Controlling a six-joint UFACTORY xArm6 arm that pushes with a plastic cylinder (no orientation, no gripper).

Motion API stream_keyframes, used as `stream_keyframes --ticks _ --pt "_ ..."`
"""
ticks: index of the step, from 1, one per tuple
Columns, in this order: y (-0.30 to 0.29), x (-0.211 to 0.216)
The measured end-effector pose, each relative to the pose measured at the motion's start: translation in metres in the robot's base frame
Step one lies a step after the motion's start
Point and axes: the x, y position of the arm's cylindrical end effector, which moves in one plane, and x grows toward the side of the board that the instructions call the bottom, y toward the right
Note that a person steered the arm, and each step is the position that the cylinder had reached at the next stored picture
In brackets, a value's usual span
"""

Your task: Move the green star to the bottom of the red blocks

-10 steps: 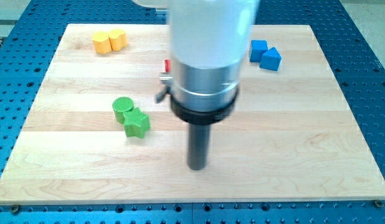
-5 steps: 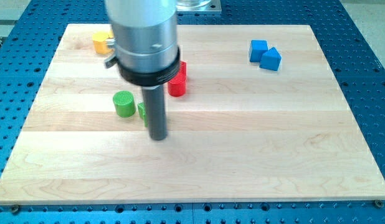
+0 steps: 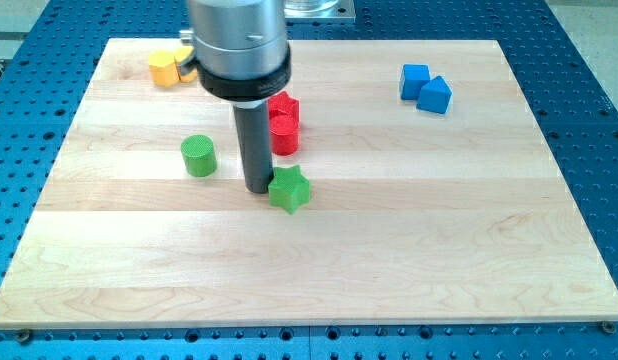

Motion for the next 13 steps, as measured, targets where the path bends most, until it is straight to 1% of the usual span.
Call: stream_keyframes --ticks 1,2,4,5,7,9,10,11,12,13 --pt "-0.035 0.052" --pt "-0.003 0.08" --pt "0.033 0.046" --pt "0.035 0.045" --pt "0.026 0.023" --pt "0.016 0.021" --pt "0.038 0.051" --pt "0.071 0.028" --pt "0.05 0.018" --pt "0.041 0.019"
